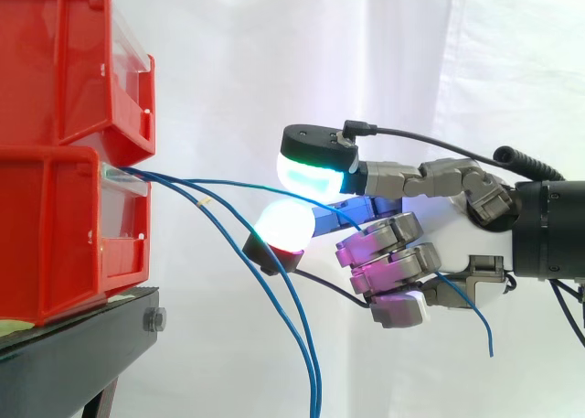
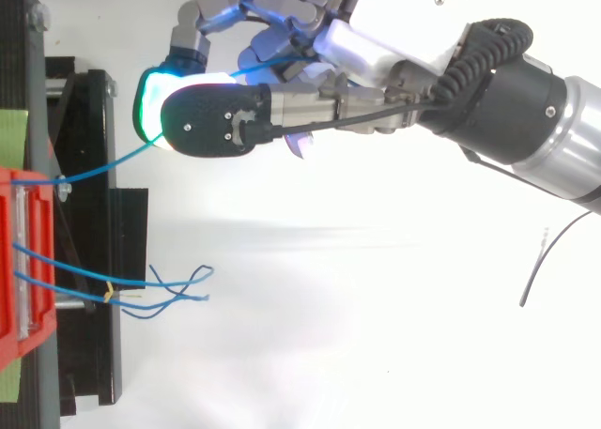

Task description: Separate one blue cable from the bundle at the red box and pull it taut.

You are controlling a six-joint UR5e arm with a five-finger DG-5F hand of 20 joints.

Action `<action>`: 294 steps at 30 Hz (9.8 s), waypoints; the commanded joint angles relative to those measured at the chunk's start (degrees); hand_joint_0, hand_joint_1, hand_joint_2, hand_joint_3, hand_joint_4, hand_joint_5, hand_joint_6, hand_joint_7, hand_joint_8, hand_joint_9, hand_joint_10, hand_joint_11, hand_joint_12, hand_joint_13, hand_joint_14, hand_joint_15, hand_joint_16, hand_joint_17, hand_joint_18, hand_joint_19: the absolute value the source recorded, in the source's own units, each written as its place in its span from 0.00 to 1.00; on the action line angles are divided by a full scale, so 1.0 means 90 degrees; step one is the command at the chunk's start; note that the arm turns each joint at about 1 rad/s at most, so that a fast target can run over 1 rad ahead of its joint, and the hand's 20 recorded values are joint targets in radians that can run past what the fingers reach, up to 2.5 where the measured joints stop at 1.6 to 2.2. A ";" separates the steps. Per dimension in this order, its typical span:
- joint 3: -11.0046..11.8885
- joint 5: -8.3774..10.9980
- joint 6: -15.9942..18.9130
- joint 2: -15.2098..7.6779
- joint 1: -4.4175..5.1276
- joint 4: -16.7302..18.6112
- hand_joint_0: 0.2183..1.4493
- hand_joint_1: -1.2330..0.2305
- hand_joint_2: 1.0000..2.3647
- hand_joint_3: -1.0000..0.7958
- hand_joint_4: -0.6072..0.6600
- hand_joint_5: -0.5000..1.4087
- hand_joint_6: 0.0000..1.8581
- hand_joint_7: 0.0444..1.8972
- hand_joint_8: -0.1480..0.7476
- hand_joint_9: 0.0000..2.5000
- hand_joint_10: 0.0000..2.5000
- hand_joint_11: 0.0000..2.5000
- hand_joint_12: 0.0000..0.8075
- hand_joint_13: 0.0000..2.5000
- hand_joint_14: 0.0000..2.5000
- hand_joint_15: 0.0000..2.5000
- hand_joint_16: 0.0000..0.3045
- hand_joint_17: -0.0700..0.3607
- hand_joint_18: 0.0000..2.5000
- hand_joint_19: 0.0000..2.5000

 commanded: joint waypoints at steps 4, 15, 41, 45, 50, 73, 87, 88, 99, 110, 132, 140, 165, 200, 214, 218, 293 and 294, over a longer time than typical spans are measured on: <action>0.0005 -0.0017 -0.0006 0.0005 -0.0009 0.0037 0.32 0.40 0.01 0.43 0.64 0.16 0.46 0.51 0.79 0.39 1.00 1.00 0.73 0.59 1.00 0.69 0.20 0.48 0.76 0.34; 0.0005 -0.0232 0.0082 0.0005 0.0079 0.0096 0.33 0.35 0.01 0.47 0.59 0.15 0.47 0.48 0.74 0.36 1.00 1.00 0.68 0.56 1.00 0.67 0.19 0.47 0.74 0.36; 0.0064 -0.0662 0.0766 0.0005 0.0157 -0.0256 0.27 0.42 0.01 0.43 0.59 0.17 0.47 0.57 0.67 0.37 1.00 1.00 0.65 0.50 1.00 0.69 0.20 0.48 0.68 0.33; 0.0074 -0.0681 0.0737 0.0005 0.0167 -0.0285 0.24 0.47 0.00 0.29 0.60 0.17 0.47 0.58 0.71 0.37 1.00 1.00 0.66 0.50 1.00 0.70 0.18 0.45 0.67 0.36; 0.0074 -0.0681 0.0649 0.0005 0.0167 -0.0295 0.23 0.46 0.00 0.28 0.60 0.17 0.47 0.57 0.70 0.37 1.00 1.00 0.67 0.50 1.00 0.69 0.19 0.46 0.68 0.35; 0.0064 -0.0720 0.0483 0.0005 0.0157 -0.0197 0.30 0.37 0.01 0.35 0.56 0.17 0.47 0.59 0.65 0.38 1.00 1.00 0.65 0.51 1.00 0.70 0.16 0.42 0.70 0.45; 0.0074 -0.0710 0.0375 0.0005 0.0157 -0.0197 0.31 0.43 0.01 0.35 0.57 0.18 0.47 0.61 0.60 0.37 1.00 1.00 0.62 0.50 1.00 0.67 0.15 0.41 0.70 0.46; 0.0064 -0.0710 0.0375 0.0005 0.0167 -0.0197 0.31 0.43 0.01 0.36 0.57 0.18 0.47 0.61 0.60 0.37 1.00 1.00 0.62 0.50 1.00 0.68 0.15 0.41 0.70 0.46; 0.0074 -0.0710 0.0375 0.0005 0.0167 -0.0197 0.30 0.35 0.02 0.51 0.54 0.18 0.47 0.61 0.54 0.34 1.00 1.00 0.63 0.49 1.00 0.71 0.17 0.43 0.71 0.48; 0.0074 -0.0720 0.0375 0.0005 0.0167 -0.0197 0.30 0.49 0.01 0.33 0.59 0.18 0.47 0.59 0.58 0.31 1.00 1.00 0.61 0.47 1.00 0.69 0.15 0.41 0.68 0.50; 0.0074 -0.0720 0.0297 0.0005 0.0167 -0.0158 0.30 0.33 0.02 0.56 0.52 0.20 0.47 0.62 0.47 0.27 1.00 1.00 0.60 0.46 1.00 0.67 0.18 0.45 0.68 0.50; 0.0074 -0.0740 0.0287 0.0005 0.0157 -0.0178 0.28 0.46 0.00 0.28 0.60 0.19 0.46 0.60 0.57 0.27 1.00 1.00 0.60 0.44 1.00 0.69 0.15 0.40 0.66 0.54; 0.0064 -0.0740 0.0258 0.0005 0.0167 -0.0138 0.30 0.40 0.01 0.44 0.53 0.21 0.47 0.63 0.46 0.32 1.00 1.00 0.57 0.46 1.00 0.71 0.15 0.40 0.67 0.55; 0.0064 -0.0749 0.0258 0.0005 0.0177 -0.0119 0.31 0.48 0.01 0.35 0.58 0.21 0.46 0.67 0.50 0.33 1.00 1.00 0.56 0.45 1.00 0.69 0.15 0.40 0.66 0.54; 0.0074 -0.0740 0.0180 0.0005 0.0196 -0.0070 0.28 0.38 0.02 0.45 0.57 0.21 0.47 0.67 0.50 0.32 1.00 1.00 0.57 0.45 1.00 0.71 0.15 0.40 0.66 0.56; 0.0074 -0.0749 0.0160 0.0005 0.0196 -0.0041 0.27 0.44 0.00 0.31 0.58 0.21 0.47 0.66 0.51 0.32 1.00 1.00 0.57 0.45 1.00 0.69 0.15 0.41 0.66 0.55; -0.1772 -0.0515 0.0346 0.1334 0.0187 -0.1056 0.32 0.30 0.02 0.53 0.45 0.20 0.49 0.63 0.48 0.17 1.00 1.00 0.57 0.32 1.00 0.63 0.15 0.41 0.55 0.64; -0.1772 -0.0525 0.0326 0.1334 0.0177 -0.1047 0.32 0.30 0.02 0.53 0.45 0.20 0.49 0.64 0.47 0.17 1.00 1.00 0.56 0.32 1.00 0.62 0.15 0.41 0.55 0.63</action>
